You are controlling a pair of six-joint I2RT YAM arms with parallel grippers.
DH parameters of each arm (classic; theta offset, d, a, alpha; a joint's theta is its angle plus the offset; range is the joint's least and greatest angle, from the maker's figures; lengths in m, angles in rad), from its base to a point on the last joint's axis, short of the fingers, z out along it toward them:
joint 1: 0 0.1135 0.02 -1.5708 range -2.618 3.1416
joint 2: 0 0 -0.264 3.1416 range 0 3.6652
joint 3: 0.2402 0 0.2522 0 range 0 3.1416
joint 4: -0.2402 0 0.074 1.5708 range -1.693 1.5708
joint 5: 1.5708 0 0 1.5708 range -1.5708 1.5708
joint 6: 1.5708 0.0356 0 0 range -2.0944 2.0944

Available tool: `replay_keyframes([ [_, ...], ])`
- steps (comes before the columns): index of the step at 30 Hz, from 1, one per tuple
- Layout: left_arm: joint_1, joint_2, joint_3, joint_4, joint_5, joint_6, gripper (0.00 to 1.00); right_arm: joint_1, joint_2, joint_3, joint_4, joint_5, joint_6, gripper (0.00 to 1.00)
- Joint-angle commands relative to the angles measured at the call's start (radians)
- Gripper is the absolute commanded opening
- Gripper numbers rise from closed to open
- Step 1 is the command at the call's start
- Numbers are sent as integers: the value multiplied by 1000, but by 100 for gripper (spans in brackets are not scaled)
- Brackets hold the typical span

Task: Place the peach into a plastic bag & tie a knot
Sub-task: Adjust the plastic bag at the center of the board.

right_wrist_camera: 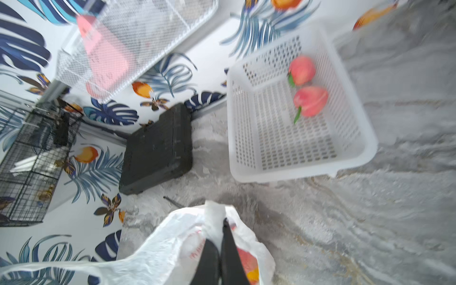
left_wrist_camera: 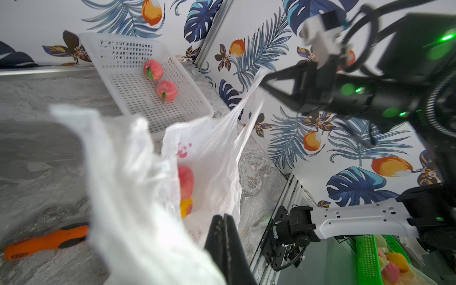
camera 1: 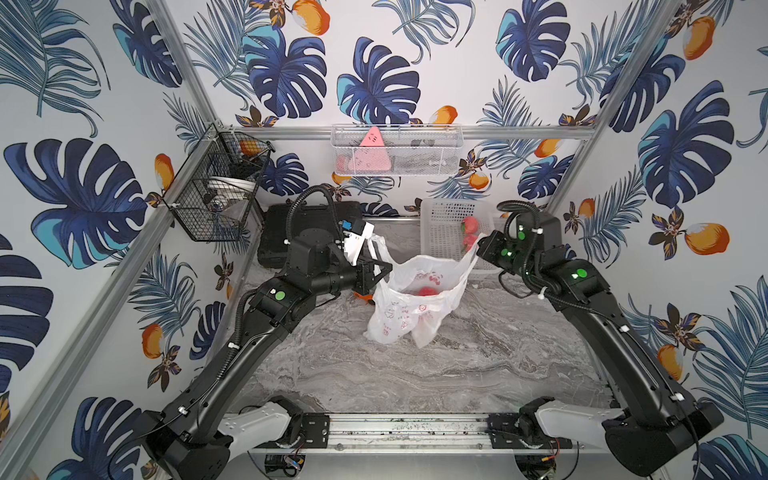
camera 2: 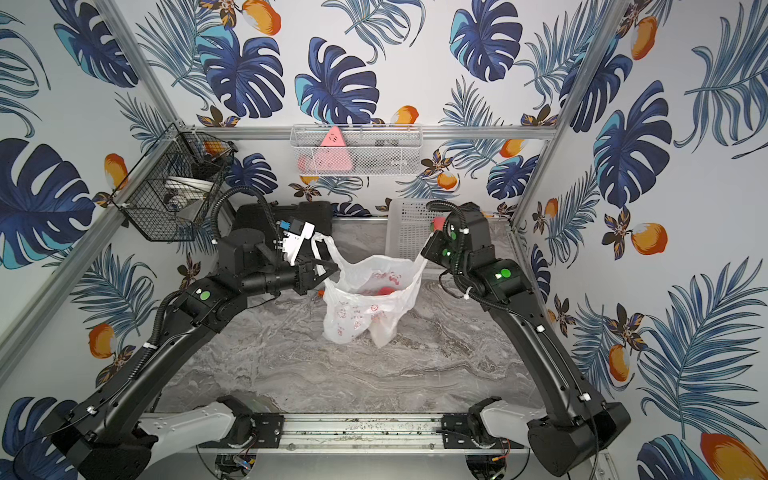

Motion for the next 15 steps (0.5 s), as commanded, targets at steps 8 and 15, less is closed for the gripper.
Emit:
replay_keyframes([
  [8,-111,37,-251,320,11,-169,0,-160,11,-187,-137,-156,14,12],
  [15,-105,95,-118,159,-33,-115,0,-218,94,95,-230,-136,-74,63],
])
